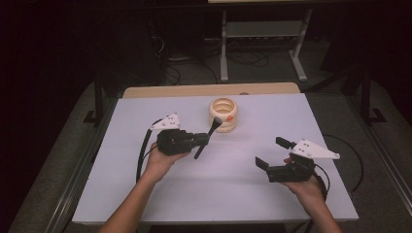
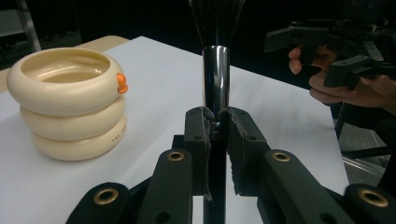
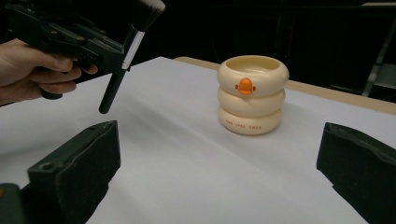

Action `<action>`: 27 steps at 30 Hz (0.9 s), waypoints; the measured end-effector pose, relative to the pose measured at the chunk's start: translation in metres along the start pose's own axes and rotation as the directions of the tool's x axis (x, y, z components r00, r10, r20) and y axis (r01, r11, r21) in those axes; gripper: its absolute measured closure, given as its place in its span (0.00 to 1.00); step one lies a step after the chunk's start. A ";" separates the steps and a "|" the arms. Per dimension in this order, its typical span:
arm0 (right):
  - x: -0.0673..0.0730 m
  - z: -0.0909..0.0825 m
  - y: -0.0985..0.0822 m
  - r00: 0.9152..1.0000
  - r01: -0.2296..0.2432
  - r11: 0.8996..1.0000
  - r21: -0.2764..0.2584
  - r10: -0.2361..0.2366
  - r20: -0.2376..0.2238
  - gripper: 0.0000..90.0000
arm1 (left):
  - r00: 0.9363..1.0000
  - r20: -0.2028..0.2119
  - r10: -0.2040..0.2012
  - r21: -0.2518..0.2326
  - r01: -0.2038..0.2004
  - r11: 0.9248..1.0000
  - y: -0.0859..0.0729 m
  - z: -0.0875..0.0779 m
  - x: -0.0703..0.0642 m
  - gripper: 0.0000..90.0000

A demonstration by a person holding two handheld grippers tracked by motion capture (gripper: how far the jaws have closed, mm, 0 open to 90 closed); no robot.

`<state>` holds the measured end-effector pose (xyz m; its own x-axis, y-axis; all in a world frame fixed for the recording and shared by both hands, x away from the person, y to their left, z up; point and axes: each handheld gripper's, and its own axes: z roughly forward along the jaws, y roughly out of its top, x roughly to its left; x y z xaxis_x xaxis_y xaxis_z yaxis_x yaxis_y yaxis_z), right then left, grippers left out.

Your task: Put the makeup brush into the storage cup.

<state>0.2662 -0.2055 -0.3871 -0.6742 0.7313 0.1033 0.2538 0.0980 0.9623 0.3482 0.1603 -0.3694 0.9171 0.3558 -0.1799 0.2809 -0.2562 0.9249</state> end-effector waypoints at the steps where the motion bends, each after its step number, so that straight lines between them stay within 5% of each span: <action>1: 0.001 0.003 0.002 1.000 -0.001 1.000 0.000 0.001 -0.007 0.00 | 1.000 0.003 -0.001 -0.009 0.002 1.000 0.000 -0.001 0.000 0.87; 12: 0.007 0.030 0.016 0.996 -0.015 1.000 0.017 0.017 -0.088 0.06 | 1.000 0.000 -0.010 -0.024 0.010 1.000 -0.008 -0.007 -0.004 0.87; 27: 0.012 0.067 0.035 0.974 -0.070 0.996 0.055 0.081 -0.214 0.23 | 1.000 0.001 -0.013 -0.041 0.013 0.999 -0.011 -0.006 -0.002 0.87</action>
<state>0.3135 -0.1484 -0.3691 -0.7841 0.5757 0.2318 0.3384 0.0835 0.9373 0.3418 0.1676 -0.3771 0.9136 0.3584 -0.1920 0.2806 -0.2141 0.9356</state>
